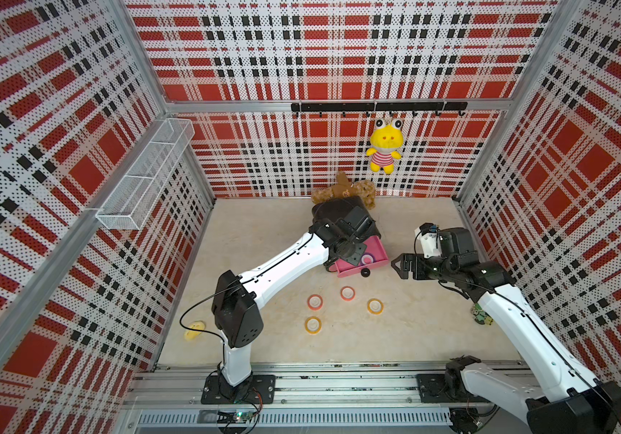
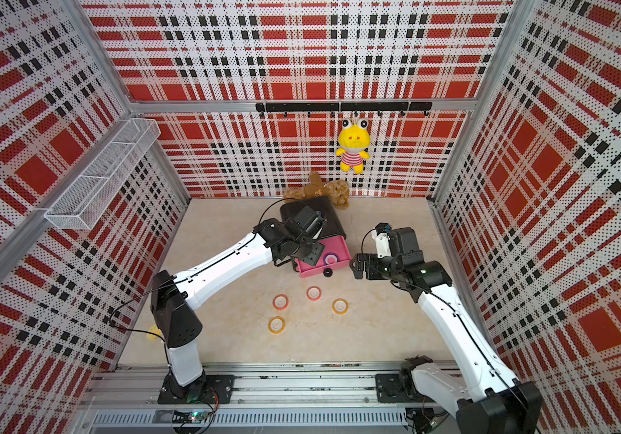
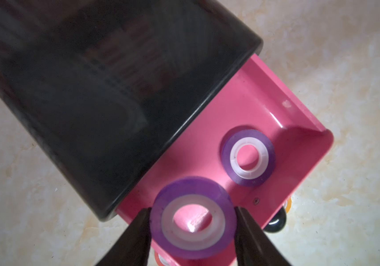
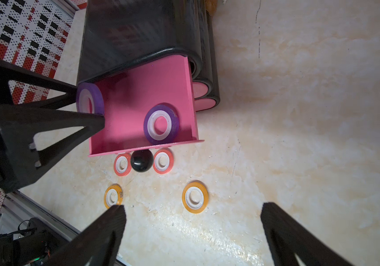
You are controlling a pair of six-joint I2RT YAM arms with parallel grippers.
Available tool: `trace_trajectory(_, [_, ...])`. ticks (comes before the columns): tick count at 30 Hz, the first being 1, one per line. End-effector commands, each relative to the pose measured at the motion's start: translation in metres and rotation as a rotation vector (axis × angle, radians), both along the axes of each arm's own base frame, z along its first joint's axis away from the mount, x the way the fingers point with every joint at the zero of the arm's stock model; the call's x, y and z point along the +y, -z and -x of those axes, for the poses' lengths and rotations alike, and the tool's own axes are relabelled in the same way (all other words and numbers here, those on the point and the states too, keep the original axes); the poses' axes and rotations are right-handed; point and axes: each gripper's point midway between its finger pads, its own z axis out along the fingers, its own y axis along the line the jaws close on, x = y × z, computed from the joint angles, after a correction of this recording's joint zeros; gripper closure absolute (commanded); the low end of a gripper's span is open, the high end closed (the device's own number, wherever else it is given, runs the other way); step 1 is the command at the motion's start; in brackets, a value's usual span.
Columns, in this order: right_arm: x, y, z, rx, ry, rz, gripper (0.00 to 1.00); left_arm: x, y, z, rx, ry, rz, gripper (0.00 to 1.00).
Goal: Place the transparent tape into the drawer according to color
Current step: Place the tape in the drawer.
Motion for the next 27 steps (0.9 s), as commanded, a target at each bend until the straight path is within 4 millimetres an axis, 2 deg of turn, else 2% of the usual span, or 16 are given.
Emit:
trace_trajectory(1, [-0.002, 0.001, -0.003, -0.014, 0.007, 0.01, 0.0, -0.007, -0.006, -0.002, -0.013, 0.021, 0.01, 0.46])
trace_trajectory(10, [-0.001, 0.004, -0.002, -0.007, 0.001, 0.007, 0.0, -0.013, -0.013, -0.003, -0.032, 0.028, 0.017, 0.16])
trace_trajectory(15, [0.001, 0.005, 0.0, -0.002, -0.006, -0.008, 0.0, -0.015, -0.022, -0.005, -0.052, 0.024, 0.032, 0.12])
trace_trajectory(20, [0.005, 0.009, 0.005, 0.005, -0.025, -0.027, 0.0, -0.014, -0.052, -0.009, -0.111, 0.01, 0.075, 0.1])
trace_trajectory(24, [0.017, 0.012, 0.011, 0.0, -0.053, -0.05, 0.0, 0.002, -0.077, -0.021, -0.169, -0.042, 0.111, 0.1])
trace_trajectory(27, [0.03, 0.019, 0.016, -0.007, -0.075, -0.049, 0.0, 0.019, -0.083, -0.036, -0.193, -0.103, 0.168, 0.1])
